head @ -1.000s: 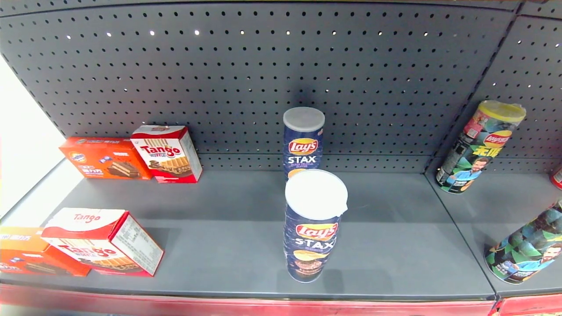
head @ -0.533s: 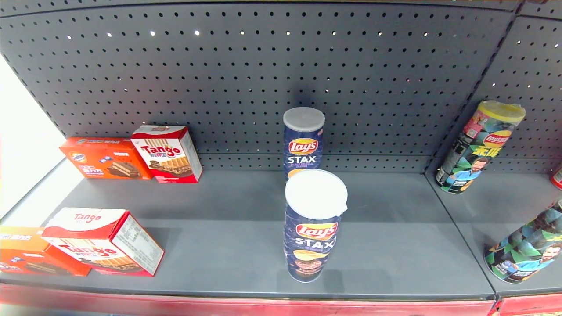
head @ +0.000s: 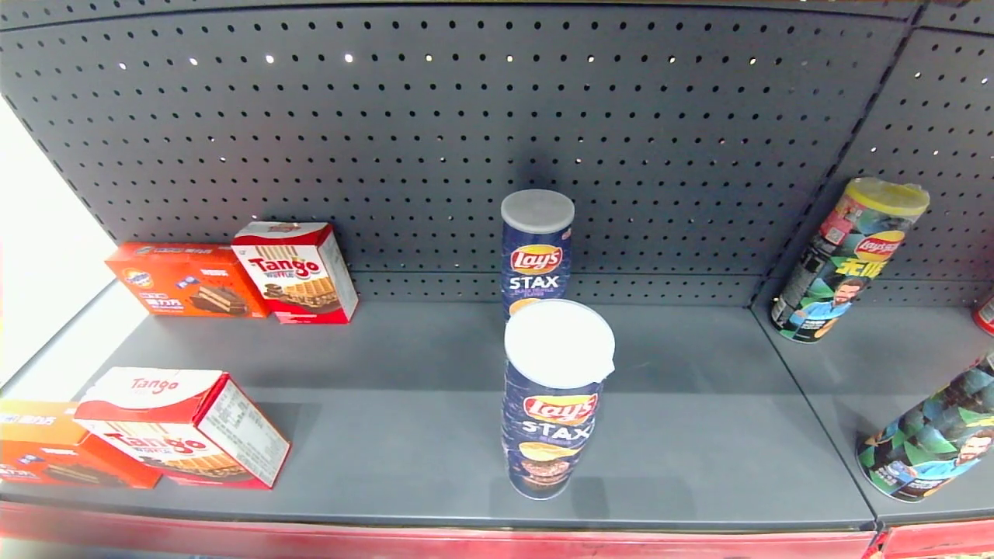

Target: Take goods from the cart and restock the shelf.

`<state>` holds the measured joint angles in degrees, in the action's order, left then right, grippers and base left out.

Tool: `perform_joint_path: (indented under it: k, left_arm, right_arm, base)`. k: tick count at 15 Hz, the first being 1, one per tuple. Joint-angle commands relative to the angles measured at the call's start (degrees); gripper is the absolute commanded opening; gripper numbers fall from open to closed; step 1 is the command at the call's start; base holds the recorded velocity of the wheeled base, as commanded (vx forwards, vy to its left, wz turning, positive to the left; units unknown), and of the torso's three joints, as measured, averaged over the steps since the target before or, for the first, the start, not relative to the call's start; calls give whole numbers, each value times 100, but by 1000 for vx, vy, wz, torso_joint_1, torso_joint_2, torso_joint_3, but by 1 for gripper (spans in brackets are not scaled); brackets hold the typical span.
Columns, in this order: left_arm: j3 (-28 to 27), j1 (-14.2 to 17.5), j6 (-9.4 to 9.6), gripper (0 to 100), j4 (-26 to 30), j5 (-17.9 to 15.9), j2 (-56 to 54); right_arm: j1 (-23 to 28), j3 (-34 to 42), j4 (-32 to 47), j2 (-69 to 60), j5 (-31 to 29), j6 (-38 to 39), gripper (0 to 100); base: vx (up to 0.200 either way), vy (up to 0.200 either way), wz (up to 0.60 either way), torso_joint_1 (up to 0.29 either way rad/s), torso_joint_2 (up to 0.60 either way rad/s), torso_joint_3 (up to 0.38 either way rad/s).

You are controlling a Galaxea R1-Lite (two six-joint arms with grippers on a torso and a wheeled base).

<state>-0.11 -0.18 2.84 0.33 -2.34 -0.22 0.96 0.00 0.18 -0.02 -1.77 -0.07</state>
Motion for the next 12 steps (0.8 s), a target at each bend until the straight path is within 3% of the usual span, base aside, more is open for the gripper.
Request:
perform_joint_path:
  k: [1,12]
  left_arm:
    - [-15,-17,32,100,37,-276,22]
    - [2,-8,41,100,-7,-276,22]
  right_arm:
    - [-8,0,-1,2,1,-10,100]
    - [0,0,-1,2,115,-19,100]
  base:
    - [0,0,0,0,0,0]
    - [0,0,0,0,0,0]
